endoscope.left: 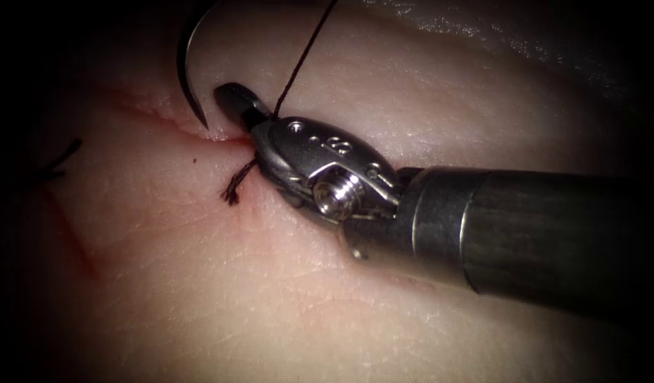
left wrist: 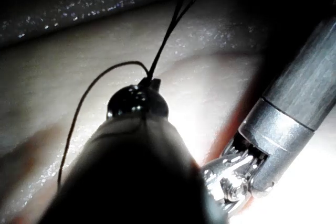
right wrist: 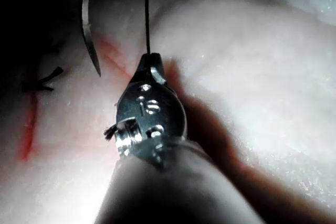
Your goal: Wound Closure
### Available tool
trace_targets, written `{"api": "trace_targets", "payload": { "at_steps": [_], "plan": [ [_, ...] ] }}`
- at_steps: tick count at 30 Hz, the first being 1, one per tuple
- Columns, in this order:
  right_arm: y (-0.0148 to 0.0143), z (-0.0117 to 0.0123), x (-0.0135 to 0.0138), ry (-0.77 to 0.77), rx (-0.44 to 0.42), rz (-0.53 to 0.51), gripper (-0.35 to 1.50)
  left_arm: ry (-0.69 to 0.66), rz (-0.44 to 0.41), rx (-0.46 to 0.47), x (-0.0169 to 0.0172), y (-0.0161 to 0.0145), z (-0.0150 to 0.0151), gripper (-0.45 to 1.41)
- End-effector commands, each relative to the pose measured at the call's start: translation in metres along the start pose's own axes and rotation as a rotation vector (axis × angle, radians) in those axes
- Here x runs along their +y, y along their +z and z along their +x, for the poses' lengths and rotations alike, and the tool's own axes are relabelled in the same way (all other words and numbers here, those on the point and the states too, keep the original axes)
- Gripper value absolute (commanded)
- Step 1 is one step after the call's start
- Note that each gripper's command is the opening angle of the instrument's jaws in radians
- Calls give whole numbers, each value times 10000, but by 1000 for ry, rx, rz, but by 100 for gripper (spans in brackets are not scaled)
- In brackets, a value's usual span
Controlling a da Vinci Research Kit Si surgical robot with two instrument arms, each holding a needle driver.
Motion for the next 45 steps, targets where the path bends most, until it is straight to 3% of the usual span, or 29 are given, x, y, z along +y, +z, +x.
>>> {"api": "trace_targets", "payload": {
  "at_steps": [1, 2, 3, 5, 6, 7, 8, 14, 20, 27, 31, 33, 35, 36, 39, 40, 41, 45],
  "plan": [
    [3, 4, -3, -23, 12, 7, -35, 2, 0, 0, -3, 7, 0, -45],
    [-3, 9, -1, -31, 29, 20, -35, 1, -1, 1, -3, 7, 1, -45],
    [-7, 11, 1, -29, 32, 26, -8, 0, 0, 0, -4, 6, 3, -45],
    [-13, 13, 5, -28, 33, 40, 88, 4, 6, -1, -5, 5, 5, -45],
    [-15, 14, 7, -29, 28, 55, 120, 8, 7, -2, -6, 4, 7, -45],
    [-18, 14, 11, -37, 25, 77, 140, 6, 8, -2, -7, 3, 9, -45],
    [-21, 14, 13, -33, 23, 83, 148, 11, 10, -3, -7, 3, 10, -45],
    [-63, 11, 36, -24, 17, 115, 148, 20, 24, -4, -11, 11, 23, -45],
    [-92, 10, 49, -27, 17, 119, 150, 57, 54, -25, -20, 42, 34, -45],
    [-107, 3, 39, -35, -12, 135, 148, 102, 72, -53, -39, 78, 35, -45],
    [-129, -9, 15, -56, -101, 142, 135, 117, 49, -51, -49, 113, 35, -45],
    [-141, -15, -3, -58, -127, 164, 123, 110, 20, -61, -49, 137, 32, 46],
    [-147, -17, -13, -31, -135, 175, 118, 65, 10, -66, -47, 150, 29, 91],
    [-147, -17, -13, -31, -135, 175, 118, 65, 10, -66, -47, 150, 29, 91],
    [-160, -14, -31, -12, -148, 194, 111, 55, 5, -88, -45, 171, 22, 126],
    [-160, -14, -31, -12, -148, 194, 111, 55, 5, -88, -45, 171, 22, 126],
    [-165, -9, -37, -6, -158, 214, 98, 44, 45, -95, -45, 172, 23, 136],
    [-163, -6, -38, -2, -150, 222, 95, 36, 58, -105, -46, 157, 27, 140]
  ]
}}
